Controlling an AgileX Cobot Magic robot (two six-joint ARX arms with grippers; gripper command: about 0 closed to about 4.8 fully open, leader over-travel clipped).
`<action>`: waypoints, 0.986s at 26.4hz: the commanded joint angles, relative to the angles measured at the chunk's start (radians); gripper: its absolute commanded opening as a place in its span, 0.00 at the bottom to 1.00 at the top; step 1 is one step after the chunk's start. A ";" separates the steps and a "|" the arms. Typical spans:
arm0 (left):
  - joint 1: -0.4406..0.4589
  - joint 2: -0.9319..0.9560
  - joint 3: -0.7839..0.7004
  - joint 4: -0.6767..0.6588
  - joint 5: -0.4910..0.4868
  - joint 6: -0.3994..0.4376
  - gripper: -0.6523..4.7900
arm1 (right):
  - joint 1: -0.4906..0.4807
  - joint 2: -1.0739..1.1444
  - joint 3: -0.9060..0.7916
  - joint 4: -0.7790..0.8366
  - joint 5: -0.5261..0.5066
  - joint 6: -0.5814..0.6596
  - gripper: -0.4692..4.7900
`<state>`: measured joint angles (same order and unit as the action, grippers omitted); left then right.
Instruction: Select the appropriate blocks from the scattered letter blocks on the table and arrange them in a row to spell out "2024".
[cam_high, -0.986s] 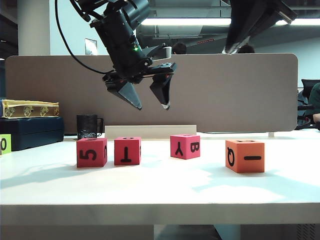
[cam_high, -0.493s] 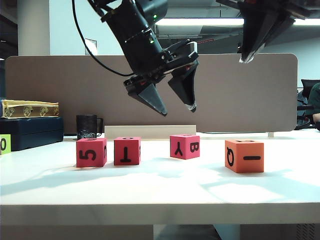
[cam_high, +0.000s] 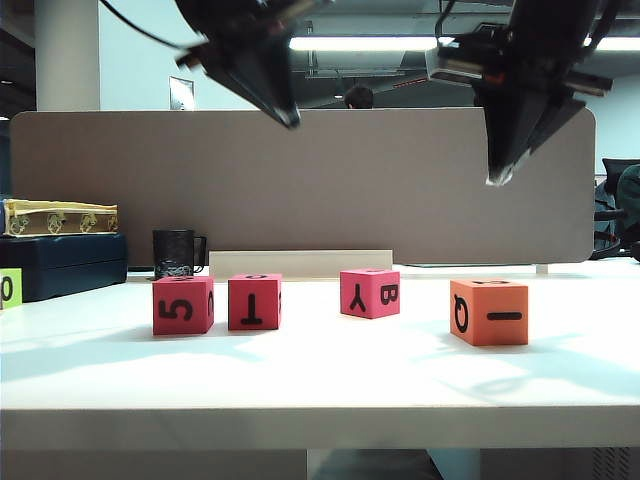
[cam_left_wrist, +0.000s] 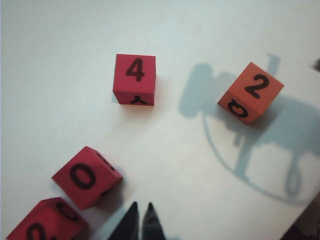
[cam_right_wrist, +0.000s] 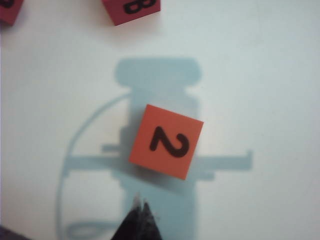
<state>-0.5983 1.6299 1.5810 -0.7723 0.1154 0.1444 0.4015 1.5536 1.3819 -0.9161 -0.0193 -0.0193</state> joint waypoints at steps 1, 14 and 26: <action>0.000 -0.064 0.005 -0.035 -0.004 0.021 0.11 | -0.013 0.029 0.005 0.032 -0.001 0.009 0.08; 0.000 -0.276 0.005 -0.096 -0.008 -0.018 0.11 | -0.027 0.167 0.005 0.034 -0.009 0.047 0.76; -0.003 -0.296 0.008 -0.151 -0.033 -0.022 0.11 | -0.026 0.188 0.004 -0.007 -0.050 0.104 0.83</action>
<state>-0.5999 1.3384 1.5829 -0.9318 0.0849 0.1226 0.3752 1.7454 1.3819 -0.9398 -0.0654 0.0742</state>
